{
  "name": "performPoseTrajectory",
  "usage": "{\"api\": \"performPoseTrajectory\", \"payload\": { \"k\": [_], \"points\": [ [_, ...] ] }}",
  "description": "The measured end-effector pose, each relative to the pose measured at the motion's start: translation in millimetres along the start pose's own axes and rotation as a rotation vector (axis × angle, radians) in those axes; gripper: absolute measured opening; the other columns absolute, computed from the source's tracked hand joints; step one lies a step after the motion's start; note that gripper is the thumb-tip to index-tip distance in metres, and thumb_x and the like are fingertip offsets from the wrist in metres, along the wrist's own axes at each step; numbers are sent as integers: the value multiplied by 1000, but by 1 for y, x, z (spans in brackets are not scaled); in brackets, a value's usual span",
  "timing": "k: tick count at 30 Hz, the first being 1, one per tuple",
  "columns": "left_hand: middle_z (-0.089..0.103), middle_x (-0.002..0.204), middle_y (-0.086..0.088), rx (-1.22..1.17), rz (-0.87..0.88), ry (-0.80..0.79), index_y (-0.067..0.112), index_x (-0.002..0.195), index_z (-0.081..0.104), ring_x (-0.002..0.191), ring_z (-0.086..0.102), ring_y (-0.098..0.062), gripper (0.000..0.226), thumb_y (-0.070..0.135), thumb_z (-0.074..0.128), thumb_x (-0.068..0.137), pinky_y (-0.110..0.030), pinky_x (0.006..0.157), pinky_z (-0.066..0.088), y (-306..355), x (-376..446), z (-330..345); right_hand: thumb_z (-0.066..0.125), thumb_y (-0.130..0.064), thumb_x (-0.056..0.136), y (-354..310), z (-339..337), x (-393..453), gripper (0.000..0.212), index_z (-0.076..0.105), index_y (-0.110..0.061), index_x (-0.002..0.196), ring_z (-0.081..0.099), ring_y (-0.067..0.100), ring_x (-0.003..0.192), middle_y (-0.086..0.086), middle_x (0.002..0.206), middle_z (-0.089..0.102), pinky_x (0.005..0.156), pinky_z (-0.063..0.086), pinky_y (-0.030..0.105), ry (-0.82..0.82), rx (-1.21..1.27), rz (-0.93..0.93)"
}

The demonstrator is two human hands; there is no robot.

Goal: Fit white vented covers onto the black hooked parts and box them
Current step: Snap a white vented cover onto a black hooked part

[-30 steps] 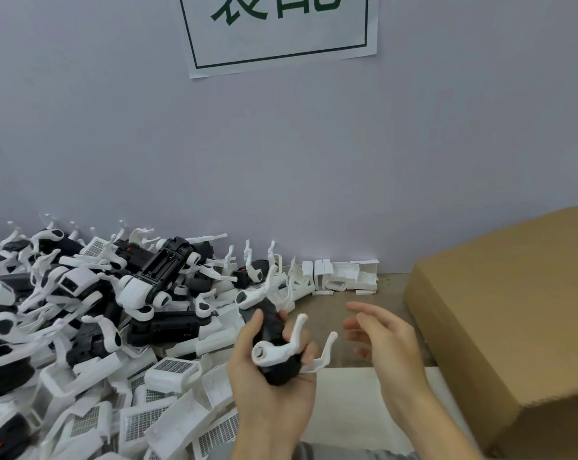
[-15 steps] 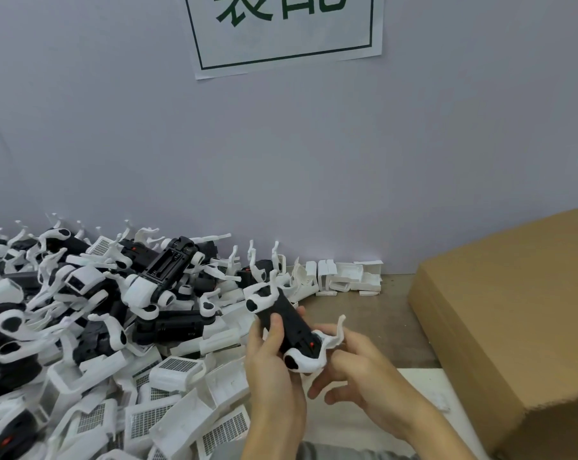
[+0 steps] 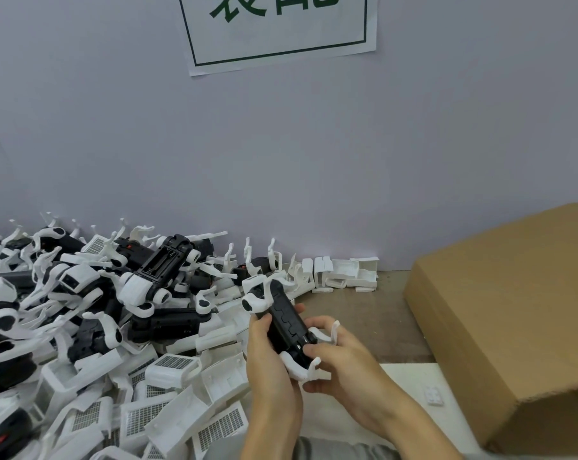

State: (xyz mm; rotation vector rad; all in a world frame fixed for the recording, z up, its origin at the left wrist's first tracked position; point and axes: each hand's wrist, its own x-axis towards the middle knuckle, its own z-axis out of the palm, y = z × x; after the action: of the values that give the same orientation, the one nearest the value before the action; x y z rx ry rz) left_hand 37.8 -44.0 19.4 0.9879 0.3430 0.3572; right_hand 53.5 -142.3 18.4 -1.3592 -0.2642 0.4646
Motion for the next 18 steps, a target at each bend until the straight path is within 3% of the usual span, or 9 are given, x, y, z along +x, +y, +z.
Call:
{"api": "performPoseTrajectory", "payload": {
  "k": [3,6,9,14,16,18],
  "points": [
    [63,92,-19,-11,-6,-11,0,111,70,87,59,-32,50,37,38,99,-46,82,43,-1,0,0,49,0,93,0,-1,0,23,61,-17,104,60,16,71,3,85,69,61,50,28,6,6,-7],
    [62,92,-17,-29,-12,-13,-2,111,68,76,58,-26,51,37,38,99,-36,65,44,-1,1,-1,48,-4,93,0,-2,-1,28,63,-24,103,61,13,71,2,84,69,65,49,29,-7,-52,-5],
    [62,82,-15,-35,-38,-13,1,94,69,63,57,-22,47,37,39,97,-33,53,38,-1,1,0,49,-8,95,0,-2,-1,25,61,-26,108,59,10,69,-2,77,67,64,49,27,-14,-99,1],
    [57,68,-13,-27,-65,18,5,84,61,52,53,-22,42,40,41,96,-27,44,35,0,0,-1,51,-13,95,3,-1,-1,27,64,-35,105,52,9,65,-6,73,58,63,51,25,10,-108,23],
    [55,68,-14,-11,-51,18,5,81,59,55,53,-25,41,40,42,96,-29,46,35,0,0,0,54,-20,93,3,0,-1,23,66,-39,100,53,8,65,-6,72,59,63,51,25,-4,-87,19],
    [50,81,-17,13,-27,24,-1,92,57,72,48,-31,42,38,42,95,-33,54,34,-1,0,1,60,-32,83,2,2,0,16,67,-39,95,55,7,64,-7,70,61,63,51,26,-27,-51,16]
  ]
}}
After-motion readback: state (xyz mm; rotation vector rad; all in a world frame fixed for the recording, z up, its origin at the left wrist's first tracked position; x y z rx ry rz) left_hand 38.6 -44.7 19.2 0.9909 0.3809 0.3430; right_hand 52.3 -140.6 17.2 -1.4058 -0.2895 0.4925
